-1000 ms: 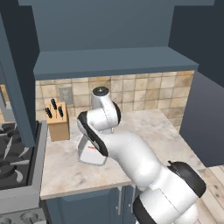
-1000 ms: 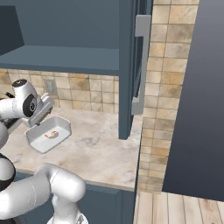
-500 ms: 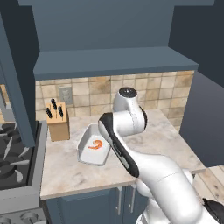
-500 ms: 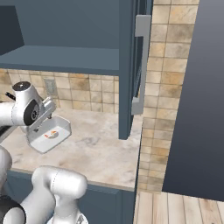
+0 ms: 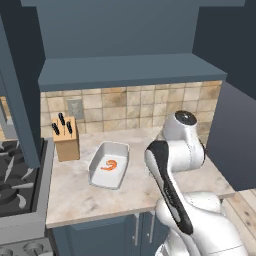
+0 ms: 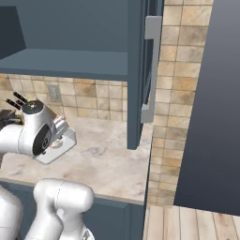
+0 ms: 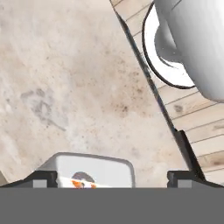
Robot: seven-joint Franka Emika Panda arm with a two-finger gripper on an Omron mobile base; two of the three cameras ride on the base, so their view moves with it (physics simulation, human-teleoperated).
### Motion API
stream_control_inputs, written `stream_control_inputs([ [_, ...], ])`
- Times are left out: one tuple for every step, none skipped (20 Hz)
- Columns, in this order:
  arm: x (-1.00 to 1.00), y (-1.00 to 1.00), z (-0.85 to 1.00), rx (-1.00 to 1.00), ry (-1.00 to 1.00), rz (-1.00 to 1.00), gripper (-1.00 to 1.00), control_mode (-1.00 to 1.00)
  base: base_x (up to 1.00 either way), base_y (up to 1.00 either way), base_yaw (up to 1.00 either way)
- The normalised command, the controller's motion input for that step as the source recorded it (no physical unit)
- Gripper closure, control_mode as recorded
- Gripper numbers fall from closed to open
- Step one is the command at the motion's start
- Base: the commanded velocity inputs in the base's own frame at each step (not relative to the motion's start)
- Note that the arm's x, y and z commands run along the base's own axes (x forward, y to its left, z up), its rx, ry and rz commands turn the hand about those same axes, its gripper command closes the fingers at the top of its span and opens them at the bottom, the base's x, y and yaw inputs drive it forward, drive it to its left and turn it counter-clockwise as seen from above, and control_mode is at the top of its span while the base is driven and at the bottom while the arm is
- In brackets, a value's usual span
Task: Retrieve the tupperware from the cabinet, then place the raw meat into the tupperware to avoid contamination.
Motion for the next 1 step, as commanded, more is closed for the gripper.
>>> stream_control_inputs([
  [-0.61,-0.56,0.13,0.10,0.00,-0.12,-1.00,-1.00,0.00,0.00,0.00],
])
